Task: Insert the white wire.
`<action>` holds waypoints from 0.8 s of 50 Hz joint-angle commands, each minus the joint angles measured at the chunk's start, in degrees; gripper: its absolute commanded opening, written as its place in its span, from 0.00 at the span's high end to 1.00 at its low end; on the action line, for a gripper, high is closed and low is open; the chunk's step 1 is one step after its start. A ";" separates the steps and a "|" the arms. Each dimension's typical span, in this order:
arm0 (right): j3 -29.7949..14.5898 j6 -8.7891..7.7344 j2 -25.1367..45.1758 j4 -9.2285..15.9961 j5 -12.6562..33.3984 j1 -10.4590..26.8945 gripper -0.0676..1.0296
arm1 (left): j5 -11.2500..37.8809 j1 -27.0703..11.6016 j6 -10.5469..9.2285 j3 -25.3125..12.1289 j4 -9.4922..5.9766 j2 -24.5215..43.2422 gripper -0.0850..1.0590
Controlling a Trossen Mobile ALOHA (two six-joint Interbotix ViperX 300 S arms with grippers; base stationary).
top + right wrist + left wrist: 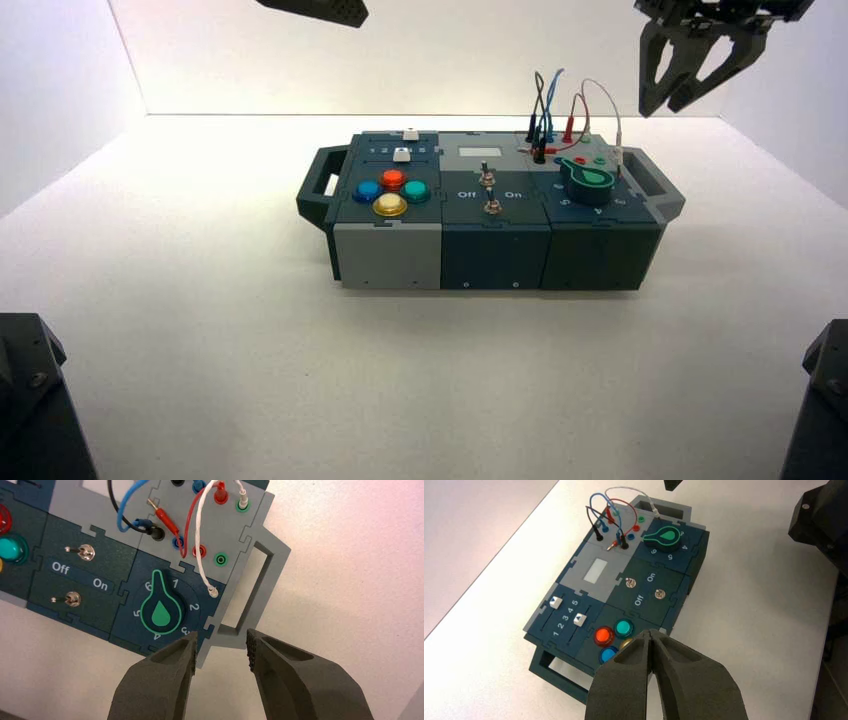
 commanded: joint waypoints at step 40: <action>-4.57 -0.62 7.03 -0.18 -0.53 1.14 0.46 | 0.88 2.81 0.26 -1.23 0.88 1.76 0.95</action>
